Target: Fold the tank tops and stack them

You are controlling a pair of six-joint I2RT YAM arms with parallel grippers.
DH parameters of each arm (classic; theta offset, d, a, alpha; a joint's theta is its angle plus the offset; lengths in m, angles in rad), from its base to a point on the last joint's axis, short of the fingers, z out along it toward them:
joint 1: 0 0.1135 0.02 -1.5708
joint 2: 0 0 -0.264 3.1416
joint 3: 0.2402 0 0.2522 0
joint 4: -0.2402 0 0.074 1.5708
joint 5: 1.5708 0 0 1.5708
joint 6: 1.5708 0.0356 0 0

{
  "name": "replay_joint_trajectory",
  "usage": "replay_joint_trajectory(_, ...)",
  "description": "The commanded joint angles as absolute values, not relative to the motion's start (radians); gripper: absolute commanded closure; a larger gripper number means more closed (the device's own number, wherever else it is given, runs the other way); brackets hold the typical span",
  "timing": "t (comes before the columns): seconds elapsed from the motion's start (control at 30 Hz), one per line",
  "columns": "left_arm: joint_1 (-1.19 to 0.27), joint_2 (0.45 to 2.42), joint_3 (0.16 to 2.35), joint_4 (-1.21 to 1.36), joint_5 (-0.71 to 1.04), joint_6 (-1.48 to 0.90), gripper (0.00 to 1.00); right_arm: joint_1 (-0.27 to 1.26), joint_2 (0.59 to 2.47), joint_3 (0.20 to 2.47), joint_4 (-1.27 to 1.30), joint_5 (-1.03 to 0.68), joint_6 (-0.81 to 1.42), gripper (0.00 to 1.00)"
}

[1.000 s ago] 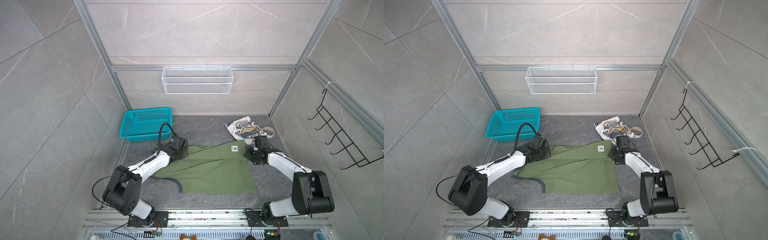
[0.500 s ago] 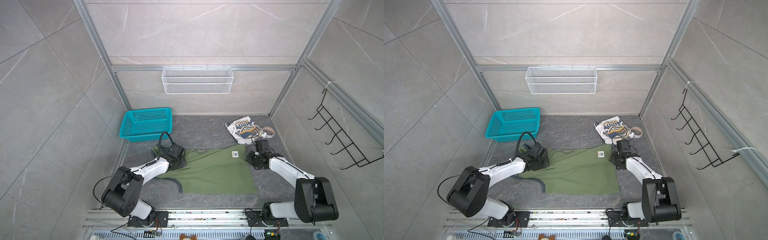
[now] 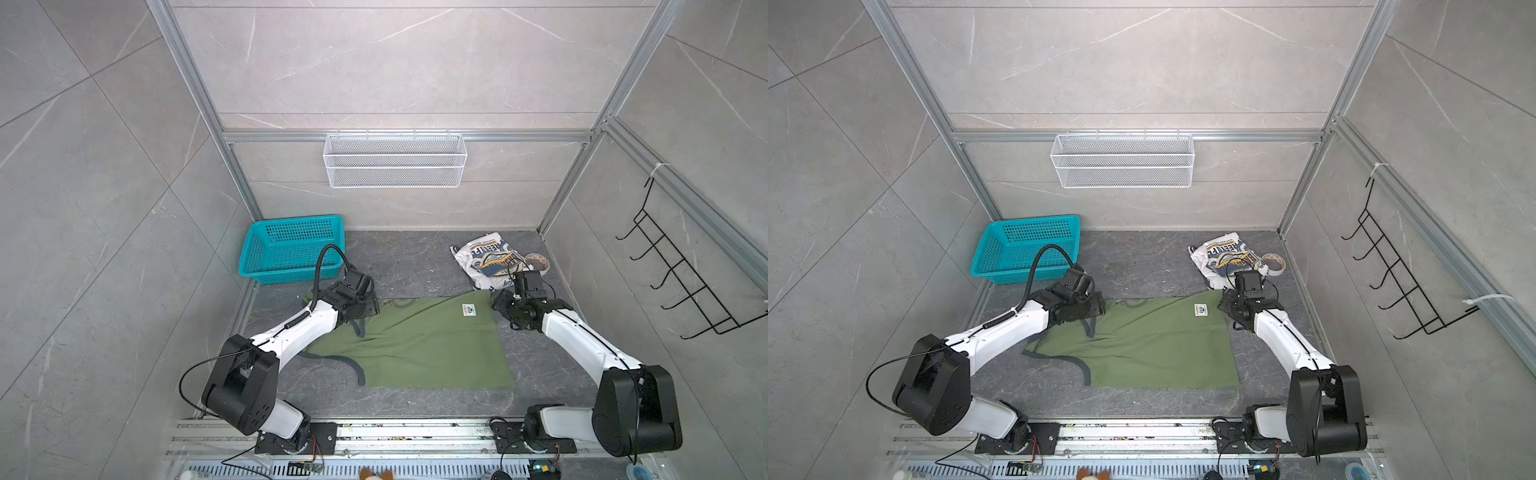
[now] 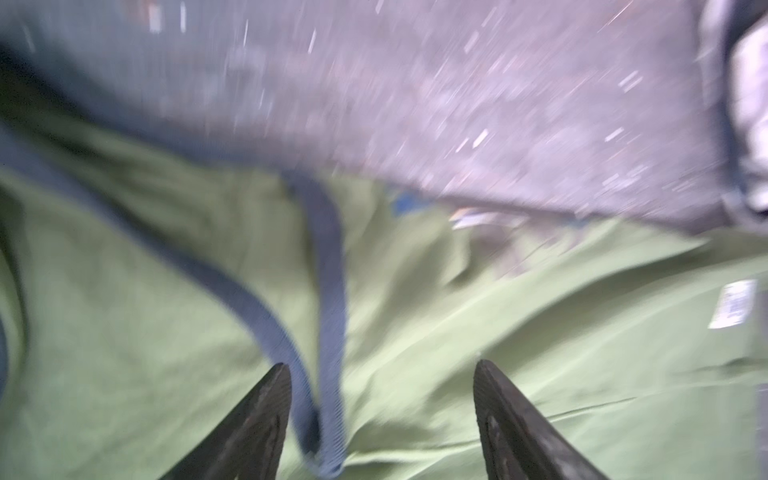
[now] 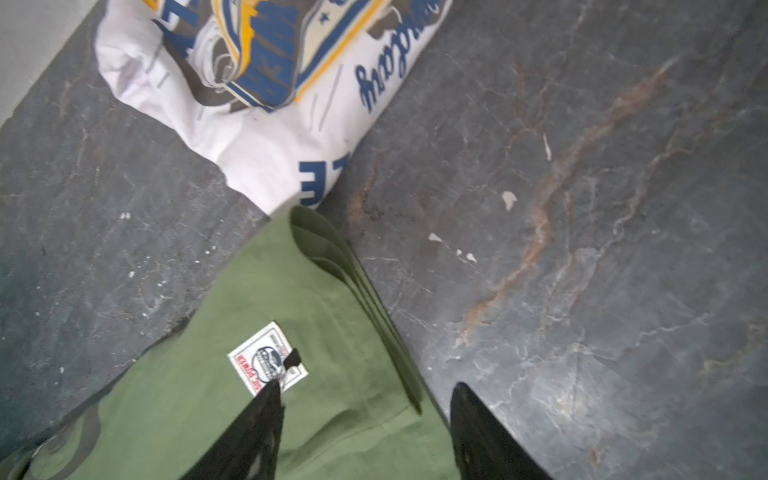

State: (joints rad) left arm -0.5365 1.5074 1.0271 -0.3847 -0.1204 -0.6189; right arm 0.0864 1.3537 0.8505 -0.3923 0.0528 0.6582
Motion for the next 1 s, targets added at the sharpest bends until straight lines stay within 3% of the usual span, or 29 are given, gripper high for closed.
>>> replay_joint_trajectory(0.0, -0.533, 1.620, 1.105, -0.430, -0.110, -0.575, 0.27, 0.093, 1.427, 0.891, -0.413, 0.025, 0.641, 0.34)
replay_joint_trajectory(0.17, -0.533, 1.714, 1.172, -0.359, -0.011, -0.566, 0.32, 0.108, 1.494, 0.937, -0.291, -0.178, 0.638, 0.36)
replay_joint_trajectory(0.37, -0.533, 1.838, 1.226, -0.264, 0.101, -0.592, 0.36, 0.173, 1.634, 1.025, -0.267, -0.218, 0.656, 0.38)
replay_joint_trajectory(0.67, -0.469, 1.932, 1.216, -0.290, -0.084, -0.669, 0.35, 0.120, 1.783, 1.054, -0.308, -0.097, 0.702, 0.41)
replay_joint_trajectory(0.97, -0.446, 1.905, 1.203, -0.334, -0.145, -0.673, 0.29, 0.078, 1.768, 1.034, -0.327, -0.043, 0.698, 0.41)
